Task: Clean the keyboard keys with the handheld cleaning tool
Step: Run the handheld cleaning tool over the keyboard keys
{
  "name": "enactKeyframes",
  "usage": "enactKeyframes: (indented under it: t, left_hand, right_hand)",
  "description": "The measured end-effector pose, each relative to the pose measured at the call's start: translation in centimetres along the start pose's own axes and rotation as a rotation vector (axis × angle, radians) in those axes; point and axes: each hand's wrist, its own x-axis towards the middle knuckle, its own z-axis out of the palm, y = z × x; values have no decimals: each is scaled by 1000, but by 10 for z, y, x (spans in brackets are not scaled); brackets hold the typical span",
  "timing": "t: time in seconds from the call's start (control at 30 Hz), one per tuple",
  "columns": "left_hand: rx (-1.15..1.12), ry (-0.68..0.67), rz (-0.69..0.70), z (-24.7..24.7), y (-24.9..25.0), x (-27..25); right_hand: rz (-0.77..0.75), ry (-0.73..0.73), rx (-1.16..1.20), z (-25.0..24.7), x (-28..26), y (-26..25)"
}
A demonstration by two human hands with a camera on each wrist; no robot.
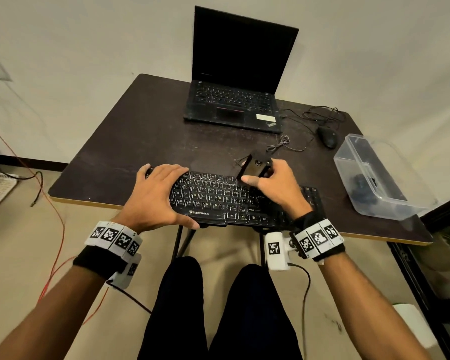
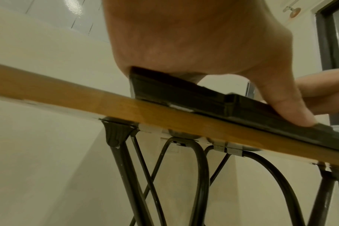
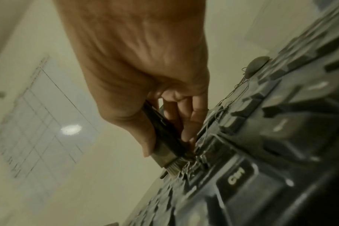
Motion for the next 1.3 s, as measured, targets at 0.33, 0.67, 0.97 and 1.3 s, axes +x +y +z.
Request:
enactKeyframes:
  t: [0.33, 0.67, 0.97, 1.3]
  left_hand:
    - [-18, 13, -20, 6, 14, 3]
    - [-26, 23, -41, 7, 17, 5]
    - [-18, 121, -50, 9, 20, -6]
    - [-235, 688, -249, 66, 43, -57]
  right_hand:
    - [48, 38, -14, 1, -5, -9]
    - [95, 158, -29, -21, 3, 6]
    - [83, 240, -35, -4, -13, -4]
    - [90, 290, -57, 6, -14, -13]
